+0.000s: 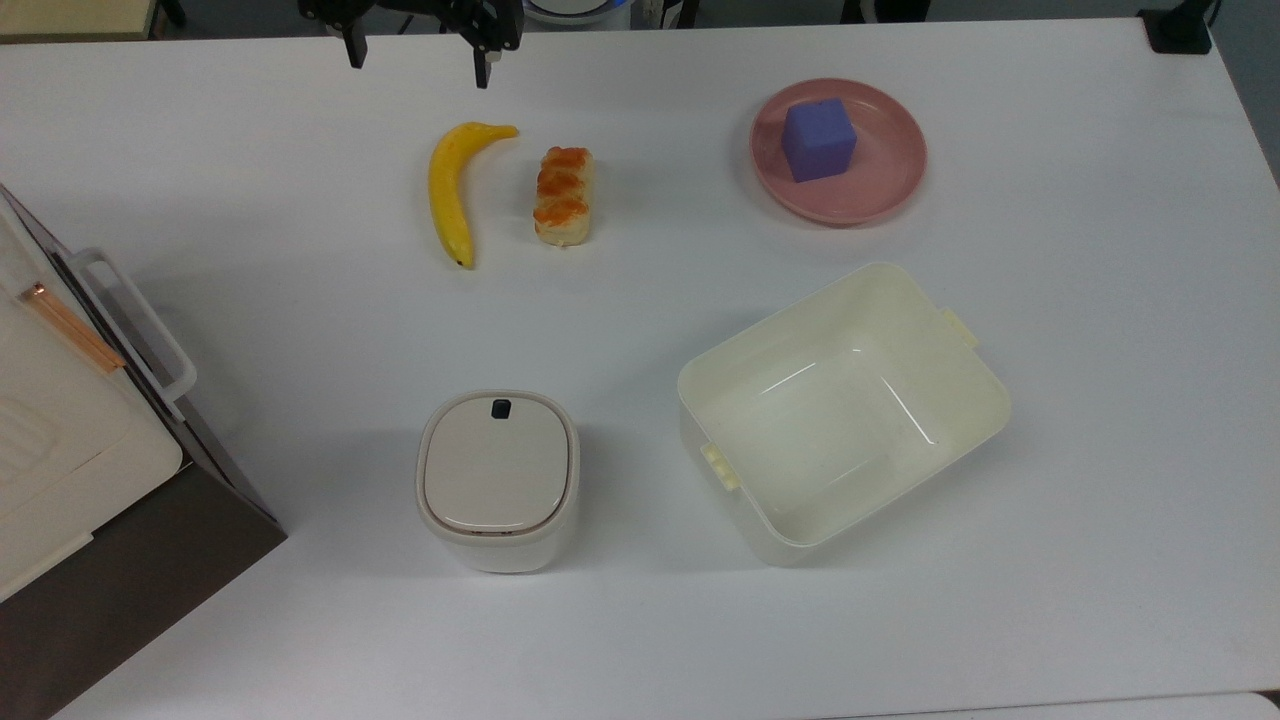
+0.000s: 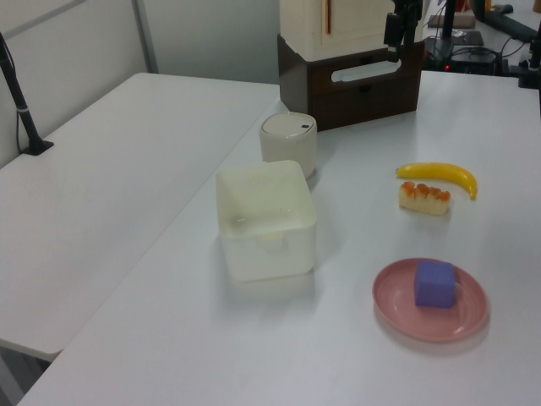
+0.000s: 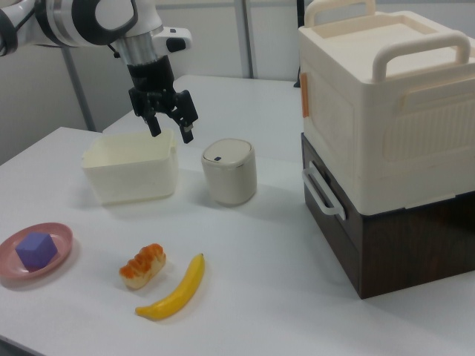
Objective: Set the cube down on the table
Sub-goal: 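Move the gripper toward the purple cube on the pink plate, then lower the open gripper over the purple cube and close on it, then lift the purple cube off the plate and carry it toward the banana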
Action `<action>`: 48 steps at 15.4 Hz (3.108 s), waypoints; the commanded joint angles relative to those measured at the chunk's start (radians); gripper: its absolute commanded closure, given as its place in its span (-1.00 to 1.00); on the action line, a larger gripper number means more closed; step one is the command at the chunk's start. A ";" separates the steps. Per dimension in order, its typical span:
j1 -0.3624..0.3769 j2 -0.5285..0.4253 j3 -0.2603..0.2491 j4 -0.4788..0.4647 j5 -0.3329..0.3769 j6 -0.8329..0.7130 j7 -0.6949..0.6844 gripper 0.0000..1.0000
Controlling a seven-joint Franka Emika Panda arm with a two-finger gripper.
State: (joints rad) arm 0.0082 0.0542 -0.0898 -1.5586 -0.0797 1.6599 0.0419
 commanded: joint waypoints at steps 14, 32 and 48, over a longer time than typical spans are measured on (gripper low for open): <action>0.094 -0.005 -0.001 -0.021 0.026 0.020 -0.030 -1.00; 0.624 -0.031 0.009 -0.488 0.077 0.218 -0.028 -1.00; 0.693 0.096 0.009 -0.515 0.140 0.327 0.044 0.46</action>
State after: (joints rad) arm 0.6882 0.1653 -0.0662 -2.0690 0.0391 1.9912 0.0718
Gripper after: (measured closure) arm 0.159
